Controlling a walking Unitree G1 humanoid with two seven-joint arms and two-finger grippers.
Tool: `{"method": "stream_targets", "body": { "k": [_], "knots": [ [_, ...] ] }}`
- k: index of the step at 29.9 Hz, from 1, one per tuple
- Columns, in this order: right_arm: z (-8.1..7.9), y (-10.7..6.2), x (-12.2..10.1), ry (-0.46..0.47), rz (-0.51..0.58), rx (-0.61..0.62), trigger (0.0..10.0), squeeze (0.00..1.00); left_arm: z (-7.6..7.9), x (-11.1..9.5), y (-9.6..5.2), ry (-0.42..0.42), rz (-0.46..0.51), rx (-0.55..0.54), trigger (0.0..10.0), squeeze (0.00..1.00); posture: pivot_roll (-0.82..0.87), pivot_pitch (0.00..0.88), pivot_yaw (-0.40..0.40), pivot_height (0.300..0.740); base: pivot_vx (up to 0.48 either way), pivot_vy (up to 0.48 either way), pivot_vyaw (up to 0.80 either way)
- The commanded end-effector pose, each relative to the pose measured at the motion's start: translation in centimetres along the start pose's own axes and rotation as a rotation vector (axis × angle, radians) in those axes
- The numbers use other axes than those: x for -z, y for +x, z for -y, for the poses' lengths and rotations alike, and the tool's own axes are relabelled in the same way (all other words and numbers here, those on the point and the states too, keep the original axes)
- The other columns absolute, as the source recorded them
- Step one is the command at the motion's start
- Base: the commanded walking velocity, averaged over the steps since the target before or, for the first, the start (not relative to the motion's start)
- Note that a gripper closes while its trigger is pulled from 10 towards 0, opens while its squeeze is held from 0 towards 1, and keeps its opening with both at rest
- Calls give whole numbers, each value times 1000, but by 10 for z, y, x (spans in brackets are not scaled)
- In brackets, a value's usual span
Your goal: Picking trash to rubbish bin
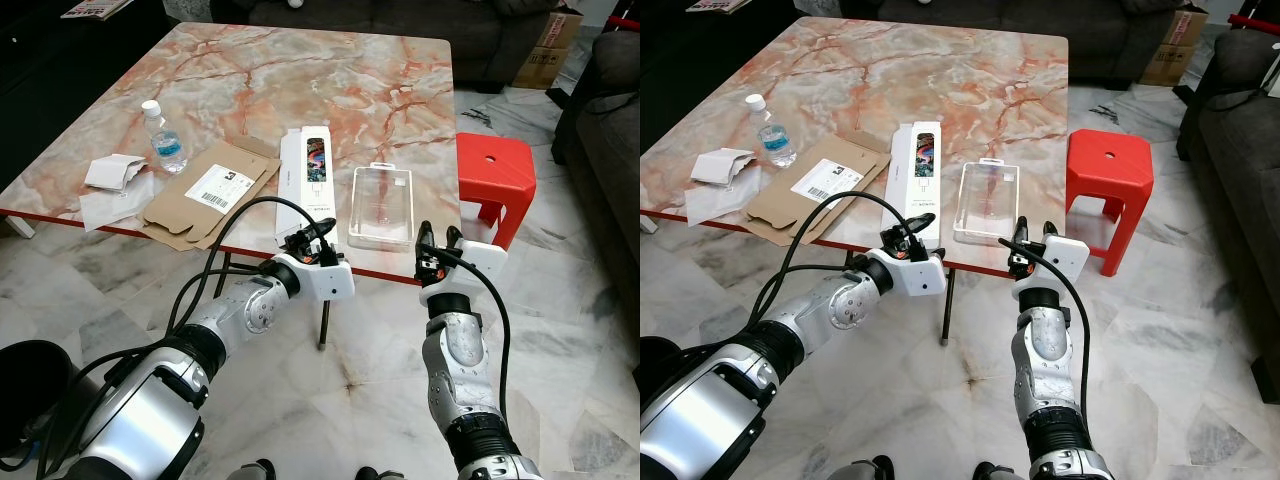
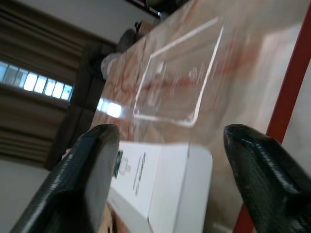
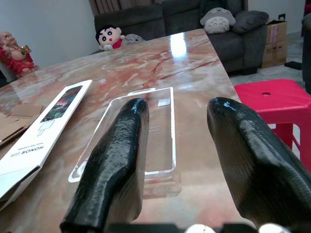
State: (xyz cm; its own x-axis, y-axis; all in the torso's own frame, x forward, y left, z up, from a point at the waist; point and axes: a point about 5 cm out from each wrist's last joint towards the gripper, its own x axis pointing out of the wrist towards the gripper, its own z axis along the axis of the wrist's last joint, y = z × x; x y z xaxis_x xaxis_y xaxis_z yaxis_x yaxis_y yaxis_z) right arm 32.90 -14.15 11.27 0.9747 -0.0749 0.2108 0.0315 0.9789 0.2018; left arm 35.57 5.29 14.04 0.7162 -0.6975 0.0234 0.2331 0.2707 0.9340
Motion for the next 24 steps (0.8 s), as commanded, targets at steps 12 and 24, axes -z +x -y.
{"method": "stream_targets", "body": {
  "k": [12, 24],
  "knots": [
    [0, -2, 4, 10, -18, 7, 10000, 0, -2, 18, -16, 101, -31, 81, 10000, 0, 118, 146, 6, 740, 0, 0, 0],
    [-2, -1, 3, 14, -18, 0, 10000, 0, -5, 28, -20, 140, -88, 77, 10000, 0, 127, 148, 4, 740, 0, 0, 0]
  ]
}}
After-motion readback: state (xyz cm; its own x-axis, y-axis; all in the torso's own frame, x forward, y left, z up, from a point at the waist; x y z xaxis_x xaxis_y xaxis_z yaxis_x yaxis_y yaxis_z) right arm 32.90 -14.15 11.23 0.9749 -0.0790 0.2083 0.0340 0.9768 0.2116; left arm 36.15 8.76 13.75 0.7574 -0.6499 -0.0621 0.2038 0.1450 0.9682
